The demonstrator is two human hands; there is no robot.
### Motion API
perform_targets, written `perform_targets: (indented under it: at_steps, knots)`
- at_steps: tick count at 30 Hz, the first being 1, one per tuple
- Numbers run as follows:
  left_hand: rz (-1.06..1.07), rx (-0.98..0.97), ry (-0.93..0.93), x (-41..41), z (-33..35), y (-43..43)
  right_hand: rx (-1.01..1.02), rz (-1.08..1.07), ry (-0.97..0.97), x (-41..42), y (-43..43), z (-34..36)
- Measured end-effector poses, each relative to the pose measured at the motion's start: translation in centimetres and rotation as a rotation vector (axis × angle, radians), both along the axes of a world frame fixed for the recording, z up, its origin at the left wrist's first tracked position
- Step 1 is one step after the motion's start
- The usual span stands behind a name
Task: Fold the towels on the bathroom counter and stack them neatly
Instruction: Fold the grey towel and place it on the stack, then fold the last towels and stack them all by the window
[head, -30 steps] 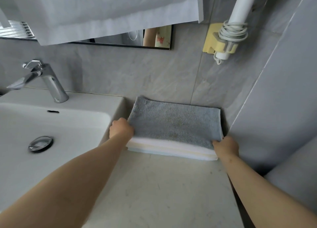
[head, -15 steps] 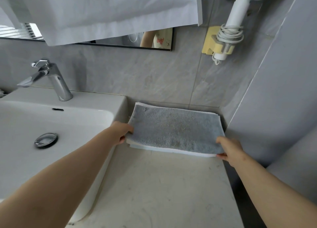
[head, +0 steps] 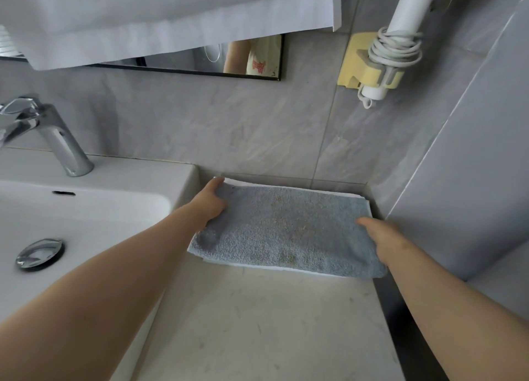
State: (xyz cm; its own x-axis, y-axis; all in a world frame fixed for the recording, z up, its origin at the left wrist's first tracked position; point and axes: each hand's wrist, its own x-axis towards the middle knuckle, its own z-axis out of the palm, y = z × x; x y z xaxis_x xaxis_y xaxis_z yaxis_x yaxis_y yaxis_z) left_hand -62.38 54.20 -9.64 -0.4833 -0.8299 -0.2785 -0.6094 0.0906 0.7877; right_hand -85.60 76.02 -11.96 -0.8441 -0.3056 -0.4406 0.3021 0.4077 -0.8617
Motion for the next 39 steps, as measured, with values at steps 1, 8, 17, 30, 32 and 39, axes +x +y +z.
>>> perform_targets:
  at_steps: [1,8,17,30,32,39]
  knots:
    - [-0.005,-0.015,0.008,-0.1,-0.1,-0.1,-0.001,-0.003,-0.009,-0.2,-0.2,0.1]
    - [0.071,-0.082,0.102,1.3,0.8,-0.2,-0.091,0.026,-0.008,0.6,0.0,1.9]
    - [0.134,-0.194,0.247,8.1,7.8,2.3,-0.200,0.195,0.215,6.3,0.6,8.7]
    - [0.437,-0.339,0.293,28.1,13.5,4.4,-0.288,0.509,0.405,22.0,-4.9,14.9]
    - [0.478,-0.338,0.282,31.8,13.2,4.4,-0.302,0.554,0.397,25.0,-6.0,15.1]
    - [0.616,-0.322,0.264,47.7,12.2,3.6,-0.341,0.727,0.347,39.6,-10.7,14.1]
